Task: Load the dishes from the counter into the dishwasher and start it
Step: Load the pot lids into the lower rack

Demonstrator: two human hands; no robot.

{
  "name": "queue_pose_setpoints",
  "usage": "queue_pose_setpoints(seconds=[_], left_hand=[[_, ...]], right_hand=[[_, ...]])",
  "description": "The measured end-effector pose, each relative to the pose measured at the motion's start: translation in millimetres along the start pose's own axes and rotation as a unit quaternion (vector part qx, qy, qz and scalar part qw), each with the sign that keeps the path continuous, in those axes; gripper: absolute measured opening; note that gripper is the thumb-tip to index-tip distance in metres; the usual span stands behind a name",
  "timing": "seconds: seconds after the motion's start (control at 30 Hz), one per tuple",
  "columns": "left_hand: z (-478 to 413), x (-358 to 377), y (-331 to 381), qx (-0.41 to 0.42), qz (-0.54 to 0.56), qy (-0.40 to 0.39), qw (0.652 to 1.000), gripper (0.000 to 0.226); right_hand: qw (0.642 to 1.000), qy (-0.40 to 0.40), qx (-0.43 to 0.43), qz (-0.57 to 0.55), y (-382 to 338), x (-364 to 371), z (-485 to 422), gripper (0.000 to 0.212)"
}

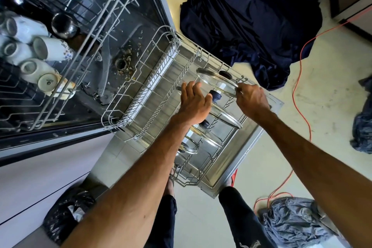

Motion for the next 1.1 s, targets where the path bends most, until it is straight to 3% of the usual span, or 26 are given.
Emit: queue_pose_setpoints(seconds=[0.2, 0.63, 0.83, 0.97, 1.1], left_hand=[[-5, 4, -4, -0.007, -0.006, 0.0, 1.0, 0.071], [0, 3, -4, 0.005, -0.015, -0.018, 1.0, 0.067], [-4, 2, -1, 0.011, -0.014, -0.015, 1.0, 0.067], [1, -3, 4, -0.008, 0.011, -0.009, 1.0, 0.059], [11, -6, 3, -0.008, -0.043, -0.019, 0.999, 0.073]], right_hand=[[0.999, -0.005, 0.028, 0.019, 9, -20, -11, 0.03], [0.981, -0.165, 0.052, 0.092, -34, 17, -26, 0.028], [0.963, -0.236, 0.1, 0.086, -1, 40, -17, 0.067], [0.978, -0.172, 0.081, 0.082, 1, 36, 0, 0.034], [0.976, -0.177, 0.122, 0.041, 2, 20, 19, 0.035]])
Point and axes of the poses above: each hand's wrist, its own z-axis away from the middle knuckle, its own x-axis out of the palm, y = z × x, the point moved 3 cm from there along -z, towards the middle knuckle, and after that the axes turned 2 degrees about z, right-handed, at the moved point
